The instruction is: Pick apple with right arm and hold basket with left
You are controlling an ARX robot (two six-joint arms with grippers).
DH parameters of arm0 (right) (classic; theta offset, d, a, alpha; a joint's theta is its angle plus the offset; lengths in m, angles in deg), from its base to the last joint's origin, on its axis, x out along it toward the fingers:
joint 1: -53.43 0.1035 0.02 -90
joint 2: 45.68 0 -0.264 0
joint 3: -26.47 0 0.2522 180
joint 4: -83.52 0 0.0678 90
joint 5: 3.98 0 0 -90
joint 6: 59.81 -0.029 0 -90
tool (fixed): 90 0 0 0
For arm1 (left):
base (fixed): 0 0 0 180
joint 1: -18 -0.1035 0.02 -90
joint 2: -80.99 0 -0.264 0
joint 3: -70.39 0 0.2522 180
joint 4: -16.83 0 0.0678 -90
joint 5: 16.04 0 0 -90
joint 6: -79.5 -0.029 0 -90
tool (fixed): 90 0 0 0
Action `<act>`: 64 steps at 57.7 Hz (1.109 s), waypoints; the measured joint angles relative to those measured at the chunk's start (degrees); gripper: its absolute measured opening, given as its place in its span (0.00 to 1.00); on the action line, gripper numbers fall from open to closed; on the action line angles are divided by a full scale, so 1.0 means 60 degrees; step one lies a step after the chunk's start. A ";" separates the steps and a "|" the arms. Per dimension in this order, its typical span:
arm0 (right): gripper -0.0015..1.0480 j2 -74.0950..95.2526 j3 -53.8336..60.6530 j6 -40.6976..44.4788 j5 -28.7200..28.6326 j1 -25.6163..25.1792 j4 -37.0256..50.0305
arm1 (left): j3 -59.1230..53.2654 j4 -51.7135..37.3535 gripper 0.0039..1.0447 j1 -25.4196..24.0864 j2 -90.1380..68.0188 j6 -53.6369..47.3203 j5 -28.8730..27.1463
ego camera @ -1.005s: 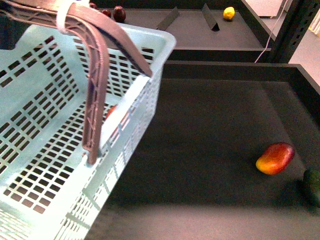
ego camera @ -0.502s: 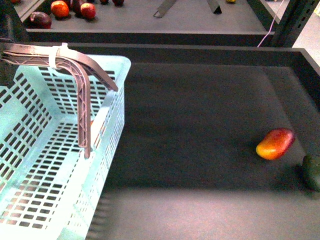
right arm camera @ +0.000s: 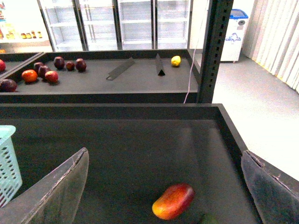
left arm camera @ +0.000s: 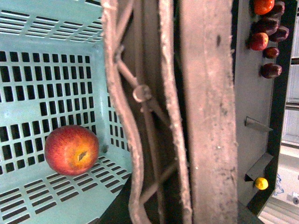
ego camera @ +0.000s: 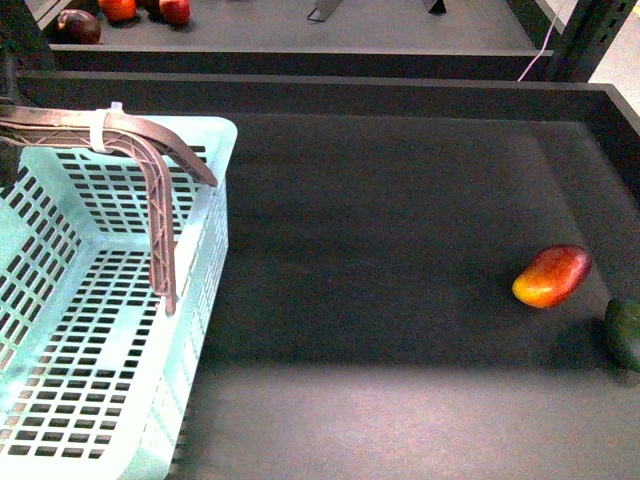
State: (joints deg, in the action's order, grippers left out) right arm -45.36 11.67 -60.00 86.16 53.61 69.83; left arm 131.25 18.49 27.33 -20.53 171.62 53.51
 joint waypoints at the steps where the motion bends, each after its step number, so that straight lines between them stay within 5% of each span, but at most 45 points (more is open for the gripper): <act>1: 0.92 0.0000 0.0000 0.0000 0.0000 0.0000 0.0000 | 0.0000 0.0069 0.14 0.0011 0.0000 0.0025 -0.0015; 10: 0.92 0.0000 0.0000 0.0000 0.0000 0.0000 0.0000 | -0.0113 0.0339 0.15 0.0098 0.0087 0.0149 -0.0055; 38: 0.92 0.0000 0.0000 0.0000 0.0000 0.0000 0.0000 | -0.0729 0.1668 0.95 0.0459 0.2830 0.0255 -0.0386; 51: 0.92 0.0000 0.0000 0.0000 0.0000 0.0000 0.0000 | -0.1045 0.2769 0.93 0.1082 0.5621 -0.0452 -0.1075; 55: 0.92 0.0000 0.0000 0.0000 -0.0004 0.0000 0.0000 | -0.2120 0.0087 0.83 0.0965 0.6247 -0.3151 0.0328; 60: 0.92 0.0000 0.0000 0.0000 0.0000 0.0000 0.0000 | -0.3938 -0.3563 0.64 0.0557 0.6754 -0.8521 0.1406; 64: 0.92 0.0000 0.0000 0.0000 -0.0004 0.0000 0.0000 | -0.4776 -0.4437 0.46 0.0222 0.7318 -1.2320 0.1683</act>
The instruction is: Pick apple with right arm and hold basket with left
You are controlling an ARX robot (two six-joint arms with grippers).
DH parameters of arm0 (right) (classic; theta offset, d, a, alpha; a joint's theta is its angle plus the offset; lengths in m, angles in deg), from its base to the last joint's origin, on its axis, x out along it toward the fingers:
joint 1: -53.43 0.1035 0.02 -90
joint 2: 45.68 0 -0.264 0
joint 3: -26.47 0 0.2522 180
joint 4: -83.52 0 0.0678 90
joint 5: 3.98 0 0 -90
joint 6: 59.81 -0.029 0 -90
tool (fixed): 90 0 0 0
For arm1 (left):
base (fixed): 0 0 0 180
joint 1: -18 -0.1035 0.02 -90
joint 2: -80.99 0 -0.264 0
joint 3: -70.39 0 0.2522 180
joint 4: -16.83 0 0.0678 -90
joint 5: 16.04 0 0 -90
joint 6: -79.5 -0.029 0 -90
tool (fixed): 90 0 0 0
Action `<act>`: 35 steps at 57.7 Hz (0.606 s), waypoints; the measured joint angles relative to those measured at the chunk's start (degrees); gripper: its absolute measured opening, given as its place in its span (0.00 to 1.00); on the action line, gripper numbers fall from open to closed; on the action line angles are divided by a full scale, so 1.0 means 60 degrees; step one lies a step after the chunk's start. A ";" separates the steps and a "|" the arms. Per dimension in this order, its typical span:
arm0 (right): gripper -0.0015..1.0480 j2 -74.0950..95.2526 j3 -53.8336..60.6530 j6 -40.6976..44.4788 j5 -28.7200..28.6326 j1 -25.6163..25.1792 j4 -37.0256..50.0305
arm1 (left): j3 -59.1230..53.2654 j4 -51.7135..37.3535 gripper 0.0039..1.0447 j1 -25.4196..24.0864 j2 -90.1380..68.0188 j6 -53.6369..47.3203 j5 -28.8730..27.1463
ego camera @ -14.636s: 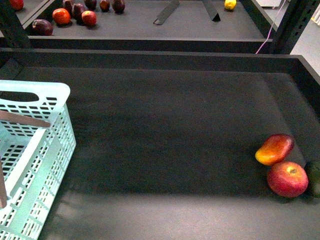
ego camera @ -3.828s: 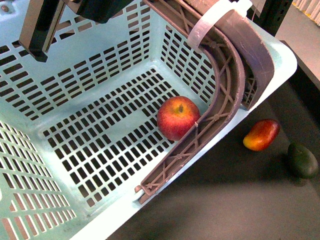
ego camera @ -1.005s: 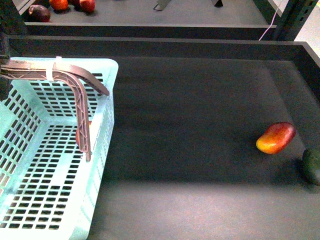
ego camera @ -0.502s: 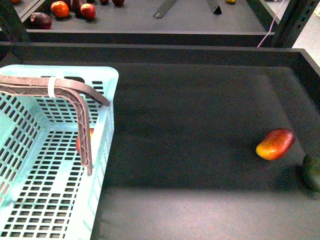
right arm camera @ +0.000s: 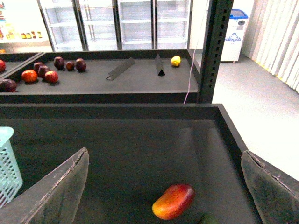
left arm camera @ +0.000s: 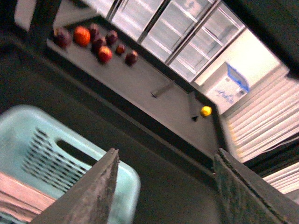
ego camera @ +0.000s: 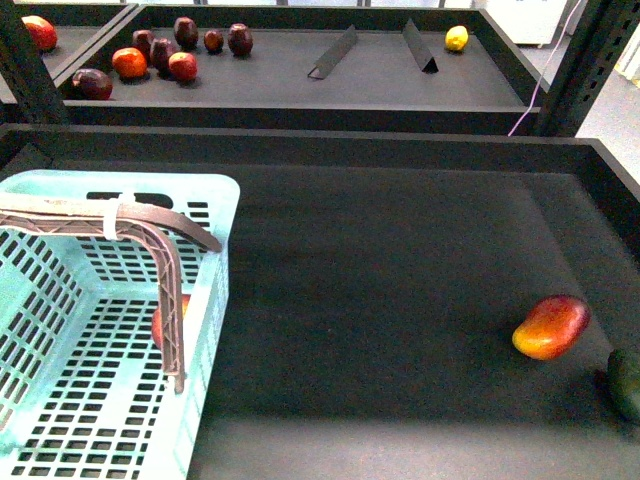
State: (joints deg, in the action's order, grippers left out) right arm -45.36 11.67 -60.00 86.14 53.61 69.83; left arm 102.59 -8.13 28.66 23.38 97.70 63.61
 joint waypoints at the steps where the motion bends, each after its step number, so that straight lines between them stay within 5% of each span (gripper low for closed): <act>1: 0.92 0.0000 0.0000 0.0000 0.0000 0.0000 0.0000 | -0.0182 -0.0036 0.41 -0.0087 0.0182 -0.0725 0.0076; 14: 0.92 0.0000 0.0000 0.0004 0.0004 0.0000 0.0000 | -0.1315 0.0051 0.02 -0.0619 0.1366 -0.2634 0.0634; 35: 0.92 0.0000 0.0000 0.0000 0.0004 0.0000 0.0000 | -0.2291 0.1027 0.02 -0.1730 0.3348 -0.2896 0.1708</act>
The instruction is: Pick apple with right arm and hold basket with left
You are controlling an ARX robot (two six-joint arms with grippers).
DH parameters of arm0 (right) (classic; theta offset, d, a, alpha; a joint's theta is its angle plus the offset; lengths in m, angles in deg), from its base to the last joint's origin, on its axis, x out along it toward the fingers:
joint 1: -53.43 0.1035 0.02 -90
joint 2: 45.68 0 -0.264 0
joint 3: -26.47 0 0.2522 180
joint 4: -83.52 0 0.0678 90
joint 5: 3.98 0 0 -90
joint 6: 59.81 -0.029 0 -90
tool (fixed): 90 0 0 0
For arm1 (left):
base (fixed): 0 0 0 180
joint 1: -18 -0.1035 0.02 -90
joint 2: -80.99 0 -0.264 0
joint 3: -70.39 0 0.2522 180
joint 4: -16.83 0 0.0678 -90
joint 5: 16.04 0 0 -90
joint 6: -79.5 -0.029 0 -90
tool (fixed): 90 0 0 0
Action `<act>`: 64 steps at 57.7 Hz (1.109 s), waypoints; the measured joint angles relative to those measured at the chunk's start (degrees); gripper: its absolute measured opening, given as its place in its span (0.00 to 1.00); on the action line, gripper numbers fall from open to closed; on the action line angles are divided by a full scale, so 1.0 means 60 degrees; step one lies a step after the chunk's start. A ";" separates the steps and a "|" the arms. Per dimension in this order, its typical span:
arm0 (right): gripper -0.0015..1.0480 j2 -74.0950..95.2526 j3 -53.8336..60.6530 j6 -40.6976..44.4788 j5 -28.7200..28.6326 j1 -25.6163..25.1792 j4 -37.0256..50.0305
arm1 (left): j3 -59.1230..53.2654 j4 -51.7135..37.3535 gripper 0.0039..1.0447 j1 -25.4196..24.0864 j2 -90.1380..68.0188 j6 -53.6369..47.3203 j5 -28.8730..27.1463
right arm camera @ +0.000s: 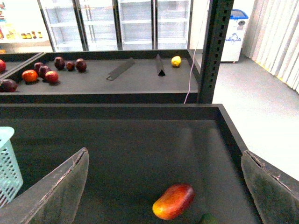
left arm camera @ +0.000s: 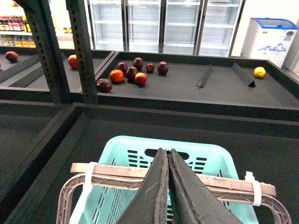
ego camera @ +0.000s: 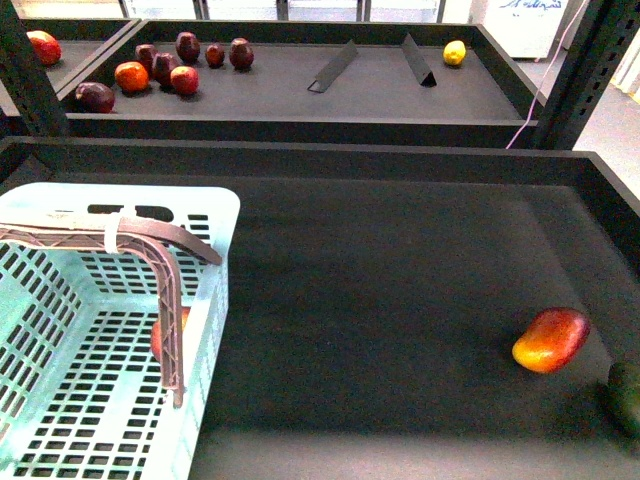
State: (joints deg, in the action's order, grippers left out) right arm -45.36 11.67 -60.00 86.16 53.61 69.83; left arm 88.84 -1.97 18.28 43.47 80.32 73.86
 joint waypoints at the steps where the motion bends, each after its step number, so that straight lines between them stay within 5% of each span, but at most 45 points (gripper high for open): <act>1: 0.92 0.0000 0.0000 0.0000 0.0000 0.0000 0.0000 | -0.0040 0.0066 0.02 0.0000 0.0098 0.0000 0.0015; 64: 0.92 0.0000 0.0000 0.0000 0.0000 0.0000 0.0000 | -0.0637 0.3534 0.02 -0.0011 0.4371 -0.0036 0.0015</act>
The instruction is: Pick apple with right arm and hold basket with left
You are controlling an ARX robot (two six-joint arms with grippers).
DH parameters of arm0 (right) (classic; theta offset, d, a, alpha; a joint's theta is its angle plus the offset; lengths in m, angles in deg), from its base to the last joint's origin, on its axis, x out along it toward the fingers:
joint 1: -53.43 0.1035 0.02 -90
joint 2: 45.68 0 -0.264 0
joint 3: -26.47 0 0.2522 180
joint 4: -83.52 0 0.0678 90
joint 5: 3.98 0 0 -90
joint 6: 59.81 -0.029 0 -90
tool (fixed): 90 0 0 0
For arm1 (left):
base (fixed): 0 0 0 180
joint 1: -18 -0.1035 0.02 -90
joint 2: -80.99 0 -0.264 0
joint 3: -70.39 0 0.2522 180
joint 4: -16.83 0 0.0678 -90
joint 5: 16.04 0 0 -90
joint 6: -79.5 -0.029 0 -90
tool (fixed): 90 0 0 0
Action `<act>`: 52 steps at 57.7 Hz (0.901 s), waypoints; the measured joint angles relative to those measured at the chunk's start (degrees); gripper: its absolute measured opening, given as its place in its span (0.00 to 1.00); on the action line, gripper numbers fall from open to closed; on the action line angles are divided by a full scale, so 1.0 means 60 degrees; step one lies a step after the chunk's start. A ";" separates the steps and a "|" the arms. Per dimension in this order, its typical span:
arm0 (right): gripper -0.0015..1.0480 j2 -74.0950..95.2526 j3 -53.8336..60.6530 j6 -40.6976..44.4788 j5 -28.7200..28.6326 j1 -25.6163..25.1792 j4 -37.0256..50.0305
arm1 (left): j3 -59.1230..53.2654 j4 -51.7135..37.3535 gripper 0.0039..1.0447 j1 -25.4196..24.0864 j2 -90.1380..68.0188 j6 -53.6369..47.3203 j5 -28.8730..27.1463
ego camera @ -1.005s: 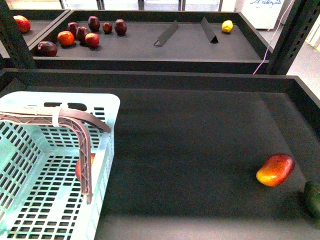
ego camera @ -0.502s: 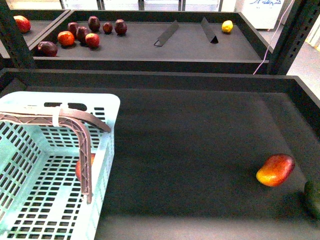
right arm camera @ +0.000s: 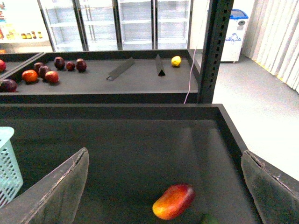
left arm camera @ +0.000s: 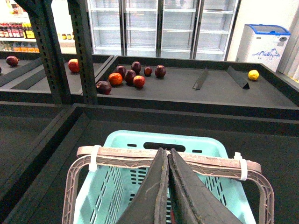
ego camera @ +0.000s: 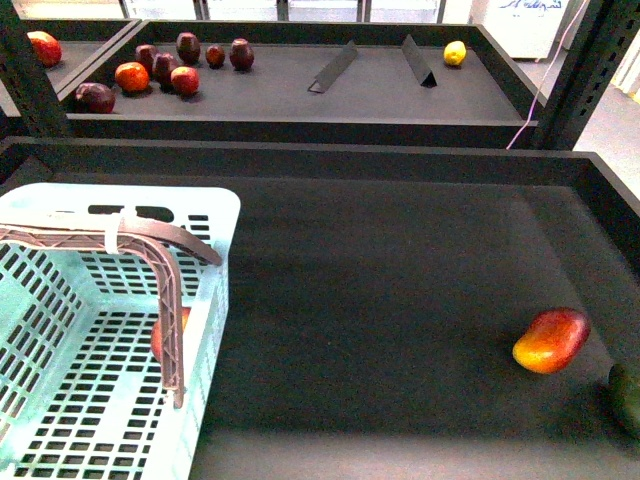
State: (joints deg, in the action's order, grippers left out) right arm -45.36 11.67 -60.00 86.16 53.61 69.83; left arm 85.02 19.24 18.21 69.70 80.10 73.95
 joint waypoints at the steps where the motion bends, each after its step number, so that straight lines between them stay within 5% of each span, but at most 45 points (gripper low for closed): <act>1: 0.92 0.0000 0.0000 0.0000 -0.0004 0.0000 0.0000 | 0.0000 0.0044 0.02 0.0000 0.0044 0.0000 0.0000; 12: 0.92 0.0000 0.0000 0.0000 0.0000 0.0000 0.0000 | 0.0004 0.1778 0.02 0.0000 0.1552 0.0000 0.0004; 44: 0.92 0.0000 0.0000 0.0000 -0.0004 0.0000 0.0000 | 0.0004 0.1876 0.03 0.0000 0.1821 0.0004 0.0000; 52: 0.92 0.0000 0.0000 0.0000 0.0000 0.0000 0.0000 | 0.0004 0.1876 0.27 0.0000 0.1821 0.0000 0.0000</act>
State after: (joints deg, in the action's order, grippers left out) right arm -45.36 11.67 -60.00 86.16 53.61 69.83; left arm 85.04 30.49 18.21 80.62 80.10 73.95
